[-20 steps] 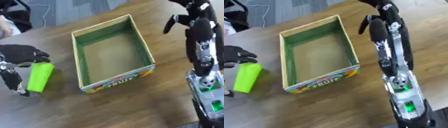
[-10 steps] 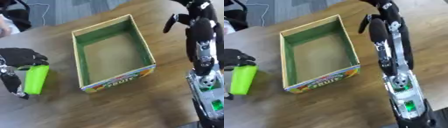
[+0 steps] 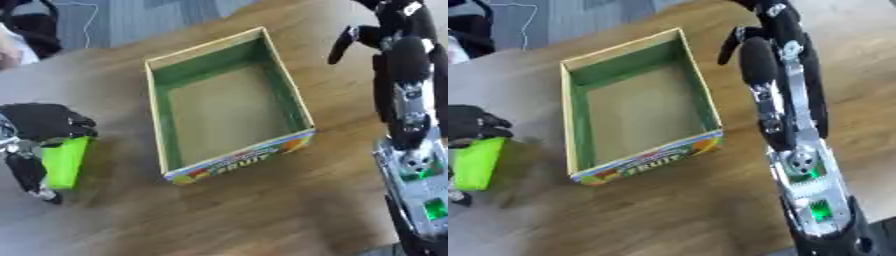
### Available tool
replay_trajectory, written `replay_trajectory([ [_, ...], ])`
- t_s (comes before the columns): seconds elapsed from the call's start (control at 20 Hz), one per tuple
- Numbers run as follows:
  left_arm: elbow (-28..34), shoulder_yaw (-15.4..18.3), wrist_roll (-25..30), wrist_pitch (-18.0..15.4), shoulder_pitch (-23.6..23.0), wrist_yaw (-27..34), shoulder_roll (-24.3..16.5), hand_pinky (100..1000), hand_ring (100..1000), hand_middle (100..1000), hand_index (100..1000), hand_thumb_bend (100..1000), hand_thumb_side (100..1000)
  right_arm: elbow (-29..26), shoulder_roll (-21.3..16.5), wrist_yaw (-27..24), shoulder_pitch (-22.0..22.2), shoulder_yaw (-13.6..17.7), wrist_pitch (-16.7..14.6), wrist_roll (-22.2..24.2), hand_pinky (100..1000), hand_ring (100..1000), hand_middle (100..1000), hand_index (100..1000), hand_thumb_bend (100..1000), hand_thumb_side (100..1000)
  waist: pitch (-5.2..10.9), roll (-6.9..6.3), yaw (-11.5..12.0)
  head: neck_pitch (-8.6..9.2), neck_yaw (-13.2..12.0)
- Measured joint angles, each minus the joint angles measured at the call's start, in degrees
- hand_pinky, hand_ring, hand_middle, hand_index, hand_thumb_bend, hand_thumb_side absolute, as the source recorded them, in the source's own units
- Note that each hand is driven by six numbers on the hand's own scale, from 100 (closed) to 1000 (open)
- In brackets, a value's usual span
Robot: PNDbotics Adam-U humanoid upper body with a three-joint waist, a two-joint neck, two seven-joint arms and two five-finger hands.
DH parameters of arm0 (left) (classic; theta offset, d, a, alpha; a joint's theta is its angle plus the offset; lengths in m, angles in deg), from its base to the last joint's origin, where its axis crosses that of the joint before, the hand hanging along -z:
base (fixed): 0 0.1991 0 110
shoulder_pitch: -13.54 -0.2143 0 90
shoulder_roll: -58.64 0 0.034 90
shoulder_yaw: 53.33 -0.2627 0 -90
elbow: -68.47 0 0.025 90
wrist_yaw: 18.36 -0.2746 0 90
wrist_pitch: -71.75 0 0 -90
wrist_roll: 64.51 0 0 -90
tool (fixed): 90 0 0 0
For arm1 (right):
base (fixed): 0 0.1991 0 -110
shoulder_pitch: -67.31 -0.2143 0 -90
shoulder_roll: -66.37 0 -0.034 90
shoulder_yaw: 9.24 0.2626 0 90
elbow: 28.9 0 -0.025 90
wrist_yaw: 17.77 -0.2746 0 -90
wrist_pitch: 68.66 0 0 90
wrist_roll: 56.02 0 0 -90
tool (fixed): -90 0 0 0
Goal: Pick up objects on the table and place them in the box.
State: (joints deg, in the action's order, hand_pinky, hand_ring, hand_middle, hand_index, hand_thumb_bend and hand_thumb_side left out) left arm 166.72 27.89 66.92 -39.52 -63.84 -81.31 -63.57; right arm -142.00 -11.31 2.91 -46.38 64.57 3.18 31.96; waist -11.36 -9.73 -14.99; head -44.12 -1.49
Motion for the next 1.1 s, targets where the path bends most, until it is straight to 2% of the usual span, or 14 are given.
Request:
replay_trajectory([
  [0.3, 2.7, 1.3, 0.9, 1.2, -1.9, -2.8, 2.0, 1000, 1000, 976, 1000, 1000, 607, 0.0, 0.0, 0.0, 0.0, 0.0, 0.1, -0.1, 342, 836, 792, 940, 369, 1000, -0.02, 0.24, 0.4, 0.0, 0.0],
  [0.7, 3.6, 3.9, 0.0, 4.6, -3.7, -3.0, 7.4, 1000, 976, 973, 1000, 1000, 624, 0.0, 0.0, 0.0, 0.0, 0.4, 0.2, -0.2, 342, 837, 793, 941, 378, 1000, -0.09, 0.67, 0.9, 0.0, 0.0],
  [0.8, 3.6, 4.2, -0.2, 5.0, -4.0, -3.0, 8.2, 1000, 976, 972, 1000, 1000, 677, 0.0, 0.0, 0.0, 0.0, 0.4, 0.2, -0.2, 342, 837, 793, 941, 380, 1000, -0.09, 0.71, 0.9, 0.0, 0.0],
  [0.85, 3.6, 4.3, -0.3, 5.2, -4.1, -3.0, 8.6, 1000, 971, 961, 1000, 1000, 751, 0.0, 0.0, 0.0, 0.0, 0.4, 0.2, -0.2, 342, 838, 793, 941, 382, 1000, -0.09, 0.71, 1.0, 0.0, 0.0],
  [0.9, 3.6, 4.6, -0.7, 5.6, -4.1, -2.9, 8.9, 1000, 970, 954, 1000, 1000, 777, 0.0, 0.0, 0.0, 0.0, 0.4, 0.2, -0.2, 342, 838, 793, 941, 382, 1000, -0.09, 0.73, 1.0, 0.0, 0.0],
  [0.95, 3.8, 5.1, -1.7, 6.2, -4.0, -2.9, 9.3, 991, 970, 938, 1000, 964, 879, 0.0, 0.0, 0.0, 0.0, 0.4, 0.2, -0.2, 342, 838, 793, 942, 382, 1000, -0.09, 0.73, 1.1, 0.0, 0.0],
  [1.0, 4.0, 5.9, -3.8, 7.2, -3.9, -2.7, 9.8, 990, 969, 943, 1000, 1000, 844, 0.0, 0.0, 0.0, 0.0, 0.4, 0.2, -0.2, 342, 838, 793, 941, 382, 1000, -0.09, 0.74, 1.4, 0.0, 0.0],
  [1.05, 4.3, 6.8, -7.2, 8.8, -3.6, -2.4, 10.4, 941, 917, 929, 992, 900, 851, 0.0, 0.0, 0.0, 0.0, 0.4, 0.2, -0.2, 341, 838, 793, 942, 386, 1000, -0.09, 0.76, 1.6, 0.0, 0.0],
  [1.1, 4.4, 8.1, -11.8, 11.4, -3.3, -1.6, 11.3, 941, 926, 923, 990, 916, 865, 0.0, 0.0, 0.0, 0.0, 0.4, 0.3, -0.2, 342, 838, 793, 942, 385, 1000, -0.09, 0.81, 1.7, 0.0, 0.0],
])
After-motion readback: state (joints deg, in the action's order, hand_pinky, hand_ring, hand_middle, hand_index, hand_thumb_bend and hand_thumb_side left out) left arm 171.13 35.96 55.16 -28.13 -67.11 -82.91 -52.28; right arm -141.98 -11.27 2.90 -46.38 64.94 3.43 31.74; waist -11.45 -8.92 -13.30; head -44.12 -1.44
